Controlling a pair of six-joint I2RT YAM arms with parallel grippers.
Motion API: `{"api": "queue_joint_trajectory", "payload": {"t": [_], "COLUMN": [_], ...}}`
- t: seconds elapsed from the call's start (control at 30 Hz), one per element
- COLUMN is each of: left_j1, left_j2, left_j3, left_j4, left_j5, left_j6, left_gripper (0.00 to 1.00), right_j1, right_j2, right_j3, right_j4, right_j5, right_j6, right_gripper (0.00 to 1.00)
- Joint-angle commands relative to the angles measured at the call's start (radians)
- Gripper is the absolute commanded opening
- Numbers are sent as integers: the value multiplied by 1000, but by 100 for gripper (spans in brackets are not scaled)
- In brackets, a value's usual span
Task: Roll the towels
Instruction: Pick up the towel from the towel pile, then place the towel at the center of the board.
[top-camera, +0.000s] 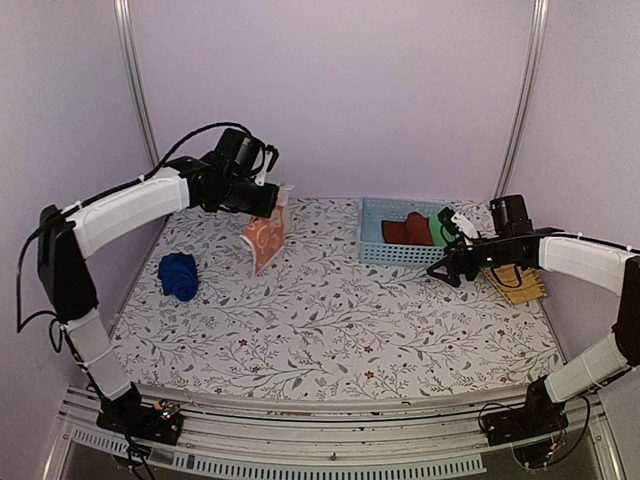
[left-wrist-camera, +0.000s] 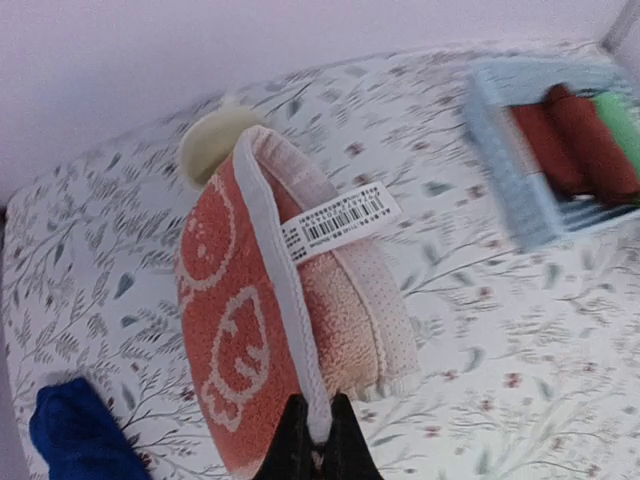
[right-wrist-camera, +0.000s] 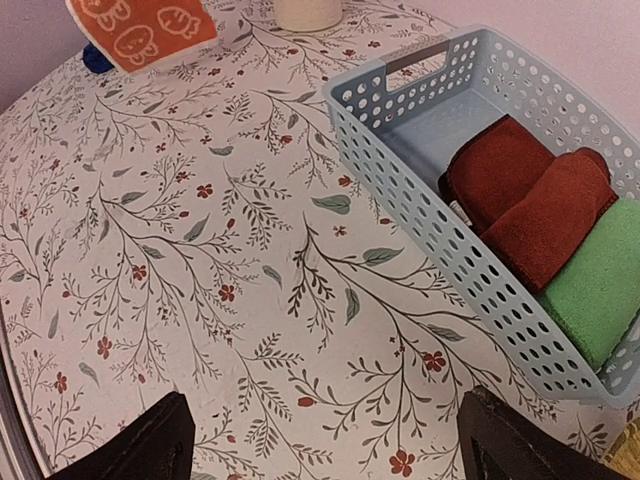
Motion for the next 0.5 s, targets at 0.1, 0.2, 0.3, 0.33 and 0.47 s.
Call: {"api": "queue_joint_trajectory", "payload": {"t": [0.1, 0.2, 0.3, 0.33, 0.47], "left_j1": [-310, -382, -441, -456, -489], "left_j2": [-223, -191, -99, -67, 6], "left_j3": [-231, -364, -396, -391, -360], "left_j4": [299, 383, 429, 430, 410], "left_j5": [388, 427, 446, 439, 399], "left_j6": [91, 46, 20, 19, 9], "left_gripper": [0, 0, 0, 0, 11], "right_j1": [7, 7, 7, 7, 16], "right_j2": [-65, -117, -160, -169, -181], "right_j3": [149, 162, 134, 120, 99], "right_j4": [-139, -198, -221, -226, -287], "right_j5": [-96, -125, -128, -131, -167], "right_j6": [7, -16, -48, -61, -127], "right_gripper": [93, 92, 92, 90, 76]}}
